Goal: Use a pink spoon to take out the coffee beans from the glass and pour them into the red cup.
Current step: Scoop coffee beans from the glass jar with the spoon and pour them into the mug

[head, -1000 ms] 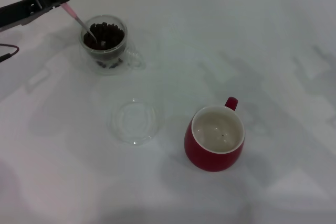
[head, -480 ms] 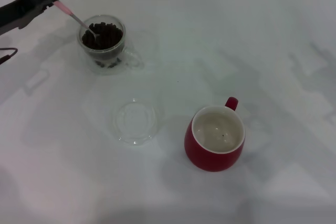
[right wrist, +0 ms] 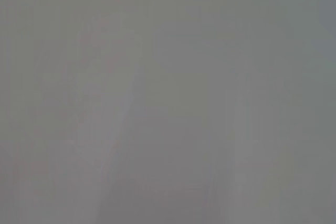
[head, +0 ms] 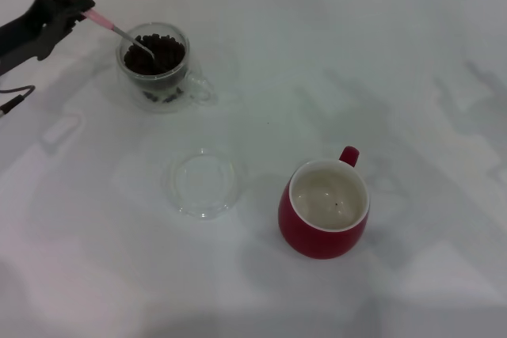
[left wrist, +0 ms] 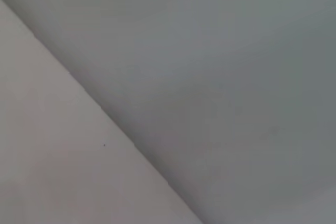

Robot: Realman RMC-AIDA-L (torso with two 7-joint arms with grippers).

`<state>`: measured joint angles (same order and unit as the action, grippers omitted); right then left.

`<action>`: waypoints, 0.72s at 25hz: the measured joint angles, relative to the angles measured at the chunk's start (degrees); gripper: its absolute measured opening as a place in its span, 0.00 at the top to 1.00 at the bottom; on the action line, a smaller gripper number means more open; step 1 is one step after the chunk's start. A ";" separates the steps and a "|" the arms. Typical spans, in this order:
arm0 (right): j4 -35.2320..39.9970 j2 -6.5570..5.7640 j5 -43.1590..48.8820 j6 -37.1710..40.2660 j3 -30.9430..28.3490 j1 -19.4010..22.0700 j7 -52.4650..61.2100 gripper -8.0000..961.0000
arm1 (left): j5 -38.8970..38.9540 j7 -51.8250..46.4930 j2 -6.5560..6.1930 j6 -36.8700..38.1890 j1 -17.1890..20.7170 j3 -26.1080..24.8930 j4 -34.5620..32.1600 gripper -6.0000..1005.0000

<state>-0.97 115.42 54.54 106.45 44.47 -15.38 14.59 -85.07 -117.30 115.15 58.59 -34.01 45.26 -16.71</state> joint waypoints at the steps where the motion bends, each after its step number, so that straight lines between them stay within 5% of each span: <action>1: 0.00 0.00 -0.01 -0.11 0.00 -0.05 0.00 0.37 | 0.79 -0.04 0.04 0.34 0.38 0.00 0.03 0.87; 18: -0.01 -0.02 0.00 -0.48 0.00 -0.35 0.72 0.37 | 8.61 -0.36 -0.10 5.43 4.78 0.01 0.63 0.87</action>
<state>-0.98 115.40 54.54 105.97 44.47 -15.74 15.31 -76.46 -117.66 115.05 64.02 -29.23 45.27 -16.08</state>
